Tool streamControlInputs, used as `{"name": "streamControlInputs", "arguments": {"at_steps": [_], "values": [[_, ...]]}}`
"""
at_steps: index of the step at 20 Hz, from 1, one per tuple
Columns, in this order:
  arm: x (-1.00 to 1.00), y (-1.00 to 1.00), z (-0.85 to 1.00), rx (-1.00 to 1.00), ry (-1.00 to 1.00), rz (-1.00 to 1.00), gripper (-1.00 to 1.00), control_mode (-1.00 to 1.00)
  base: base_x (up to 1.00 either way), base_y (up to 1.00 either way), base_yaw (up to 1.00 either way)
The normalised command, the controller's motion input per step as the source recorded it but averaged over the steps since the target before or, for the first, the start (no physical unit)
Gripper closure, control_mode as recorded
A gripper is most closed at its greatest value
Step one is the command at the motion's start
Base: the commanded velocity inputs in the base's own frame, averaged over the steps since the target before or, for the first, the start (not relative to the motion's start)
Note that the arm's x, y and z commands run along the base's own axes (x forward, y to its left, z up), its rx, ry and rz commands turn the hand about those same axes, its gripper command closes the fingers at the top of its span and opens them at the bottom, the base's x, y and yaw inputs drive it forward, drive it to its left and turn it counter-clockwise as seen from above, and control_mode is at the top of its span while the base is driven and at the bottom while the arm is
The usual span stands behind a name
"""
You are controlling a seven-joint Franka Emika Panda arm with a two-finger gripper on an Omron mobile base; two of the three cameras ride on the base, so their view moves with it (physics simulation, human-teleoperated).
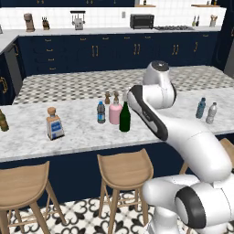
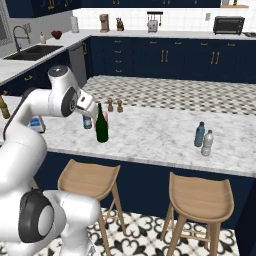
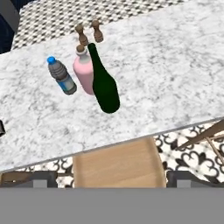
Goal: Move the plastic bottles in the middle to the plastics group, and the glass bottles in the middle to the glass group.
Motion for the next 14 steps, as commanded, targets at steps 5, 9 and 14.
{"name": "streamControlInputs", "arguments": {"at_steps": [5, 9, 14], "values": [[0.15, -0.31, 0.00, 0.05, -0.01, 0.01, -1.00, -1.00, 0.00, 0.00, 0.00], [0.45, -0.13, 0.03, -0.07, 0.02, 0.11, -1.00, -1.00, 0.00, 0.00, 0.00], [0.16, 0.05, 0.00, -0.31, 0.01, 0.17, -1.00, -1.00, 0.00, 0.00, 0.00]]}}
